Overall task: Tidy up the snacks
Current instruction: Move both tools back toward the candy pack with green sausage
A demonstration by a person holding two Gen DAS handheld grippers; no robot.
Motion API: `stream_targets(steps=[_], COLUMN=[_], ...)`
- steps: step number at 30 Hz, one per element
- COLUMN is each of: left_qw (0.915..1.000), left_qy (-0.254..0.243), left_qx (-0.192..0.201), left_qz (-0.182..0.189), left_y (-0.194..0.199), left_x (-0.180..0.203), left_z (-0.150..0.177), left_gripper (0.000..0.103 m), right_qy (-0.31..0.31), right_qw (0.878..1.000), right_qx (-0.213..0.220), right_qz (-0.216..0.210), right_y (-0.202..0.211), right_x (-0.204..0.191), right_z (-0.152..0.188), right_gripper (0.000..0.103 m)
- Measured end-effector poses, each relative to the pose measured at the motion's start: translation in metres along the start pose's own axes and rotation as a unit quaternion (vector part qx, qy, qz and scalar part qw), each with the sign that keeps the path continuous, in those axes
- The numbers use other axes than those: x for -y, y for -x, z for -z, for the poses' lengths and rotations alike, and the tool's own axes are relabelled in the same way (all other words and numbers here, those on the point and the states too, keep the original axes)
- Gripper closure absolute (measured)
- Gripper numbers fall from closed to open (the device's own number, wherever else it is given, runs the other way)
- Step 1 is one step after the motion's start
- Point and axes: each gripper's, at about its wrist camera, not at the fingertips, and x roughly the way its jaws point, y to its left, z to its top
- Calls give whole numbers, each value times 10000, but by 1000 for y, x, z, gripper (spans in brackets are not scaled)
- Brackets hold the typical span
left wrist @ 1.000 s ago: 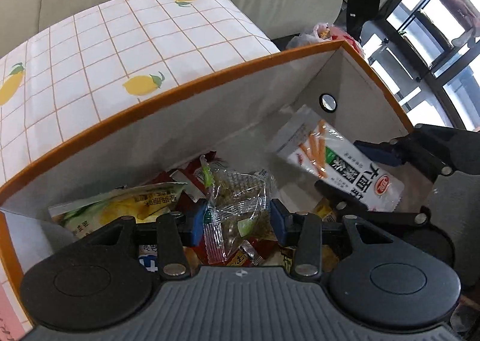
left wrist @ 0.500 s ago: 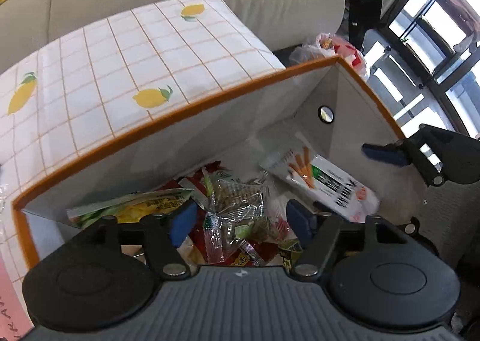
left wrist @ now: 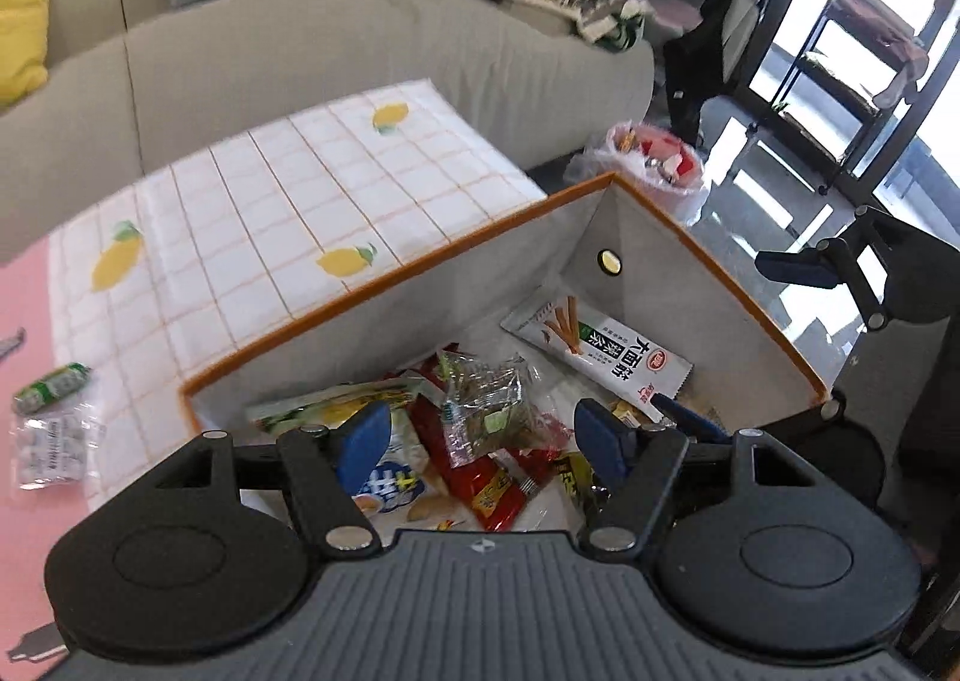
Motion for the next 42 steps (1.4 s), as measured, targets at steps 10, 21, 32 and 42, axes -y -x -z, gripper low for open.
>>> stream_targets(steps=[10,21,32,42], left_qw=[9926,9727,9609,9593], left_qy=[32,31,1035,1451], left_qx=[1179,1708,1635,1326], left_qz=[-300,-1570,-1982,-2027], left_y=[79,120,133,111], left_x=[-25,-71,-141,-192], left_z=[26,88,139,153], left_gripper=[21,24,31,31], right_qy=[-1795,-2494,-2316,-1966], right_qw=[9759,9469,9385,9474], right_qx=[1125,1888,2248,1864], right_qz=[-531,-739,-1228,-1701], right_y=[74,123,130,92], right_x=[-15,-78,-157,-194], right_z=[5,-1,-40,-82], right_gripper=[14,7,7,7])
